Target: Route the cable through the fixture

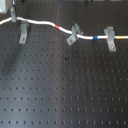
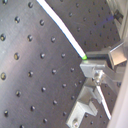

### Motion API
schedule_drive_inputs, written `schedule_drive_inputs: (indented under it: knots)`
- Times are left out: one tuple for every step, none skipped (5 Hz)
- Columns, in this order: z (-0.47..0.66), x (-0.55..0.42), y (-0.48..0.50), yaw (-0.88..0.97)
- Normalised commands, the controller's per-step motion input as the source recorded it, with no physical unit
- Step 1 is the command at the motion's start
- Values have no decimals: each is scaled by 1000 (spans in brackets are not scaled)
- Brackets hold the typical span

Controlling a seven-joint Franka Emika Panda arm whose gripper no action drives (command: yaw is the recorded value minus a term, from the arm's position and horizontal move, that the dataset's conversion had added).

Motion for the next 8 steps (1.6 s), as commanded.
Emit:
schedule_drive_inputs:
  knots:
    - [-243, 207, -8, 0]
    - [-455, 226, 0, 0]
    - [-358, 49, 92, 31]
    - [-1, -2, 212, 143]
    - [294, -188, 234, 80]
    - [203, -156, 95, 29]
    - [225, -169, 194, 43]
    - [273, -219, 259, 77]
